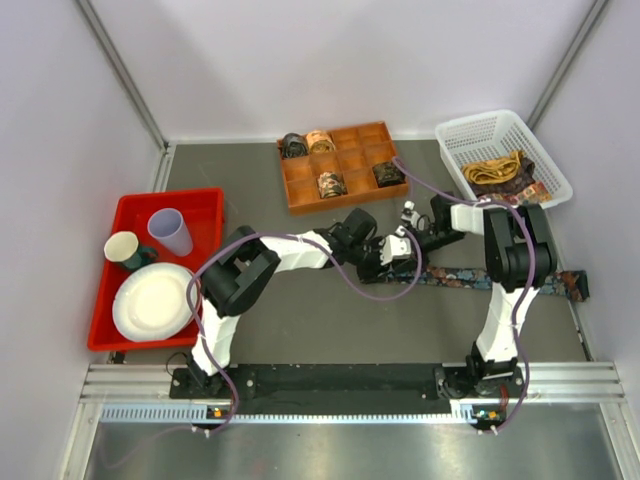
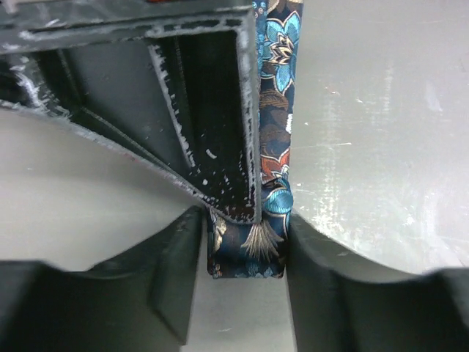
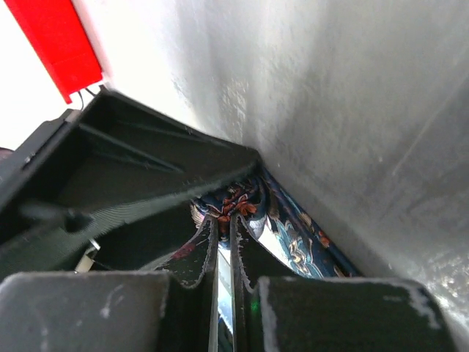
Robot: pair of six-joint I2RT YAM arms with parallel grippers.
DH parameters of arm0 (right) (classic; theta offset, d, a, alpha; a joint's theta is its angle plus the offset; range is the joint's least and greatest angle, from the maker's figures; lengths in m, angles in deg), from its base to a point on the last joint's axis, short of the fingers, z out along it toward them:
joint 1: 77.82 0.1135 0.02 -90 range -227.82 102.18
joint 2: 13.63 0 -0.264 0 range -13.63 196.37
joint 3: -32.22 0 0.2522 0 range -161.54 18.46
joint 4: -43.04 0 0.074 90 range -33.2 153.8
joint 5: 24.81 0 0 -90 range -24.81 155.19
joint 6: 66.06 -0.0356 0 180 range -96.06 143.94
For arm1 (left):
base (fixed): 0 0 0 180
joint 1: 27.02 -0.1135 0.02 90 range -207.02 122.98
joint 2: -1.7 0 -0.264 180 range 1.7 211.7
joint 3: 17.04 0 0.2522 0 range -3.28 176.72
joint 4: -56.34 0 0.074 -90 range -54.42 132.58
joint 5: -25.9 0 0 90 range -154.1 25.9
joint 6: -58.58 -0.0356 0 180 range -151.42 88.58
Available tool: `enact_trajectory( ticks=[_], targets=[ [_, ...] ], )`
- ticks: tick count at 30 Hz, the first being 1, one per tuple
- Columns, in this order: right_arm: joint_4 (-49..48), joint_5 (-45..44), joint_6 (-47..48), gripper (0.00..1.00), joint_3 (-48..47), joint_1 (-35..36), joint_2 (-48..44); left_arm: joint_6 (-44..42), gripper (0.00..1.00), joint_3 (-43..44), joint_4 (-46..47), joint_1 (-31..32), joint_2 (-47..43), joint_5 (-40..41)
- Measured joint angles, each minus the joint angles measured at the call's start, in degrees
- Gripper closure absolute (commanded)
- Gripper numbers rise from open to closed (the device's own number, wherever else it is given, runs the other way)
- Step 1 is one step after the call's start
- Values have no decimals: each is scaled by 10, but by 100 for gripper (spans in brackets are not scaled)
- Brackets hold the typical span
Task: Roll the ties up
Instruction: Roll the tie at the center of the board.
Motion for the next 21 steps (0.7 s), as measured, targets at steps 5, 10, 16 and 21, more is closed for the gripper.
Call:
enact_trajectory(
  ticks=[5,10,16,21],
  targets=[
    [0,-26,-5,100,9,0,-14,19,34,-51,80,-23,-9,-66],
    [3,-57,-15,100,11,0,-26,48,34,-121,216,-49,-11,-135],
    [6,-76,-30,100,11,1,-31,82,37,-134,322,-53,20,-168],
    [9,-126,-39,100,11,12,-54,113,55,-125,397,-53,55,-190]
  ],
)
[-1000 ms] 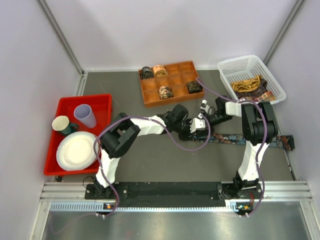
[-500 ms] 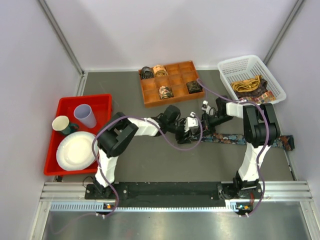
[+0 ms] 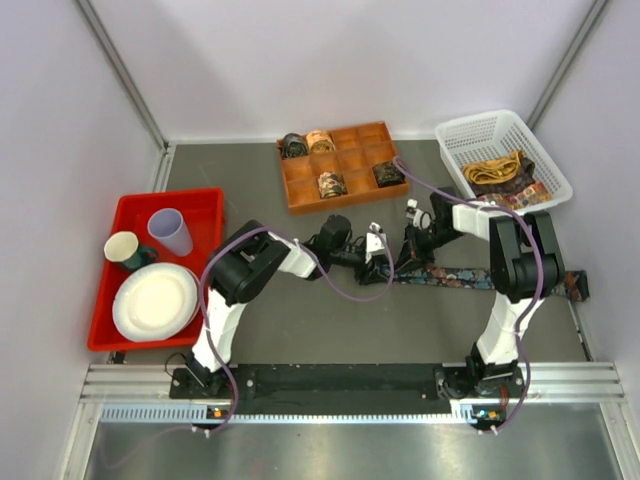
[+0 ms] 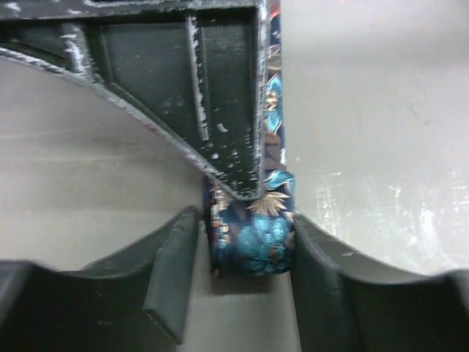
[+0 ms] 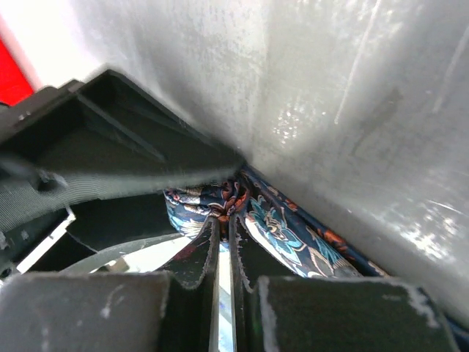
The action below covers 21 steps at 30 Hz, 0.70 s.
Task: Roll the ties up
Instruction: Roll the tie at the center of the board.
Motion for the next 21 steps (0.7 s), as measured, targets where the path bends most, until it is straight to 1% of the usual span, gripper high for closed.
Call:
enact_trajectory(
  ticks=[1,3,4,6,7,9,10,12,13,17,21],
  targets=[
    [0,-10,0,100,0,2,-4,6,62,1,8,0,4,-7],
    [0,-26,0,100,0,5,-9,7,68,1,12,0,7,-11],
    [0,-29,0,100,0,6,-10,6,74,2,11,0,7,-10],
    [0,-28,2,100,-1,6,-10,-3,79,8,-11,0,3,-5],
    [1,-26,5,90,-2,6,-10,-9,81,13,-31,2,-1,1],
    [2,-21,14,75,-5,6,-10,-28,82,32,-95,7,-11,21],
    [2,-18,18,60,-5,4,-10,-37,82,44,-130,10,-16,33],
    [1,-9,31,55,-7,-3,-10,-60,82,69,-203,15,-26,62],
    [-2,0,38,49,-7,-8,-10,-68,80,78,-231,15,-30,76],
    [-5,51,52,48,-7,-20,-10,-101,80,103,-333,16,-50,139],
    [-24,111,51,48,13,-21,-14,-105,78,127,-389,28,-54,185]
  ],
)
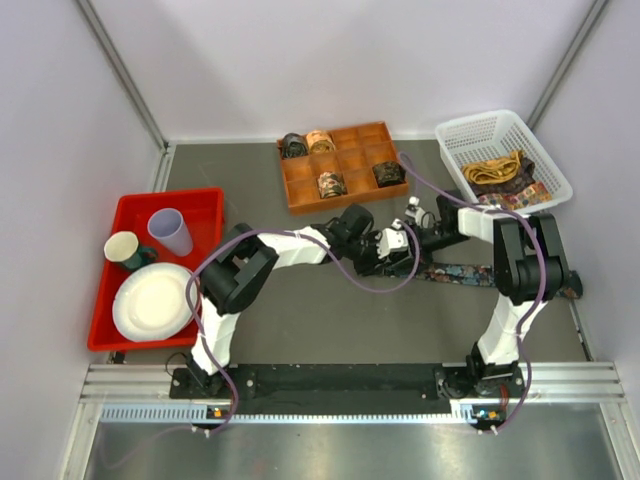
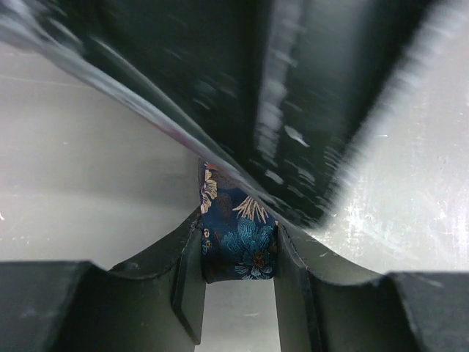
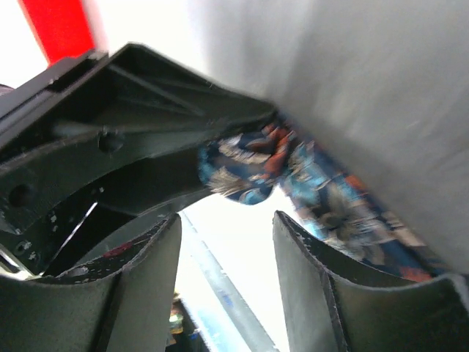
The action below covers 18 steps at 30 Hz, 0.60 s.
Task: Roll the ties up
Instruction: Roll the tie at the center of the board.
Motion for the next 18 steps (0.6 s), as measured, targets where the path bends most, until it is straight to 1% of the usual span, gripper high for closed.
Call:
enact_trajectory(
  ticks=[3,4,9,12,18],
  targets=[
    [-19,31,-17,52,28,1,-4,-1,76,16,-32,10,0,30],
    [-26,36,-23,52,33,2,-3,-2,75,20,-40,14,0,38],
    [-66,40,-45,54,36,1,2,-8,74,43,-89,29,0,82],
    [-83,43,-51,54,35,1,5,-8,74,49,-104,31,-1,93],
    [-81,56,-45,55,30,2,6,-16,76,47,-127,33,-8,95]
  ],
)
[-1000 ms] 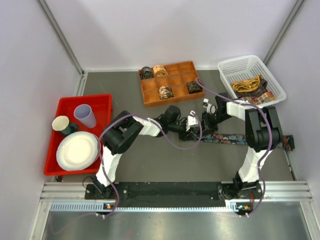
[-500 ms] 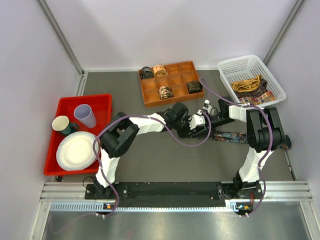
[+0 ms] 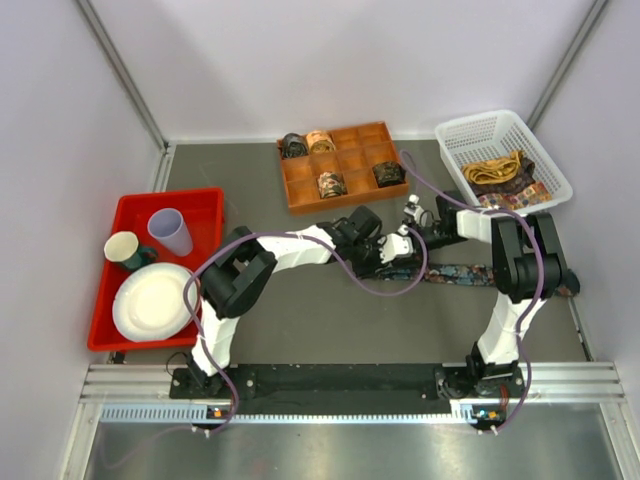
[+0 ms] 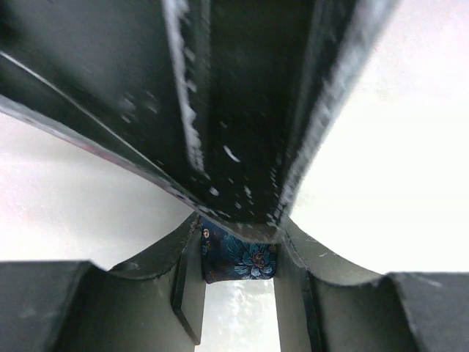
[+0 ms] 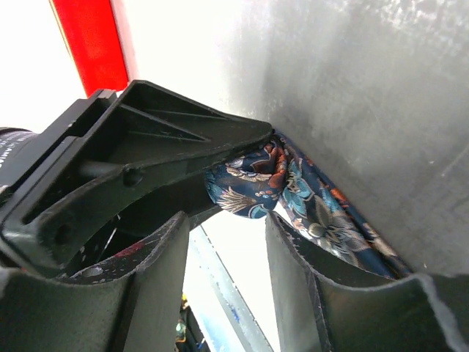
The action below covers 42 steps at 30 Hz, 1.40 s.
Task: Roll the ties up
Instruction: Roll the tie at the center of the board.
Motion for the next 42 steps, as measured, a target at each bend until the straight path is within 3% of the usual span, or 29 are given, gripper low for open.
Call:
enact_trajectory(
  ticks=[16,19,20,21,30,36,42],
  targets=[
    [-31,9,-21,63,2,42,25,-19,73,0,-44,-3,-6,-30],
    [-37,4,-26,81,2,47,30,-22,71,1,-48,-3,-6,-31],
    [-38,0,-28,98,2,47,32,-22,69,1,-49,-3,-6,-31],
    [-39,-1,-30,100,2,47,34,-23,68,1,-49,-3,-6,-31],
    [-19,-7,-29,100,-3,48,40,-14,34,-12,-42,-14,-13,-53],
    [-1,-24,-25,100,-3,45,40,23,30,-134,56,-76,-77,-151],
    [14,-43,-26,100,-3,40,40,65,29,-221,220,-114,-89,-221]
  ],
)
